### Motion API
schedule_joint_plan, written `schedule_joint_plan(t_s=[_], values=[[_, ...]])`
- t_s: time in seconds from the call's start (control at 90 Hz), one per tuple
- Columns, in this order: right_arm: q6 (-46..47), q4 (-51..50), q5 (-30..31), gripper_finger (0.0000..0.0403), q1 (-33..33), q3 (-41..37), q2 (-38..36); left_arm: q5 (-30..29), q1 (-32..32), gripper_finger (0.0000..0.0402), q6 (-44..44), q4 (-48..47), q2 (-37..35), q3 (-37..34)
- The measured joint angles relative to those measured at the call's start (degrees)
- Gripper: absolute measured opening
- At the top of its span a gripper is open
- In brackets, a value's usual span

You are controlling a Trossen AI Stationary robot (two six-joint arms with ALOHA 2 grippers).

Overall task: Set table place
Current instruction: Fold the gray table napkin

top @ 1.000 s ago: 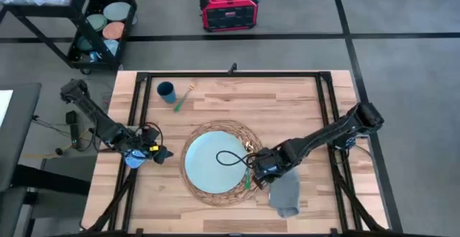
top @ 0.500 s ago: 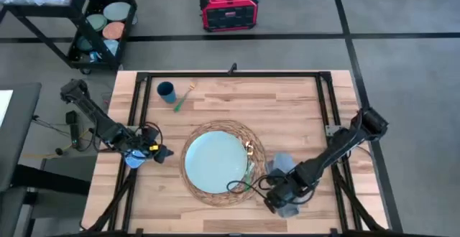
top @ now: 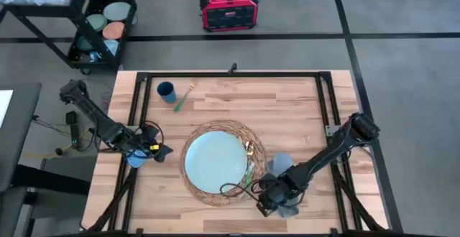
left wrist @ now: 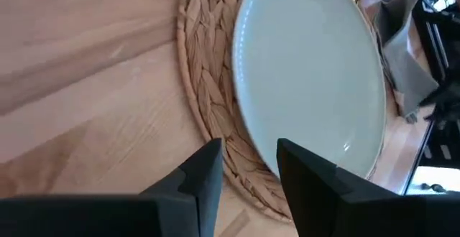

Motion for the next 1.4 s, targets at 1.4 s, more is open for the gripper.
schedule_joint_plan(t_s=[1.4], values=[[2.91,-13.38,-2.25,0.0000,1.80,8.72,6.26,-0.07,-0.02,0.0119,3.94,-0.04,0.00,0.00]])
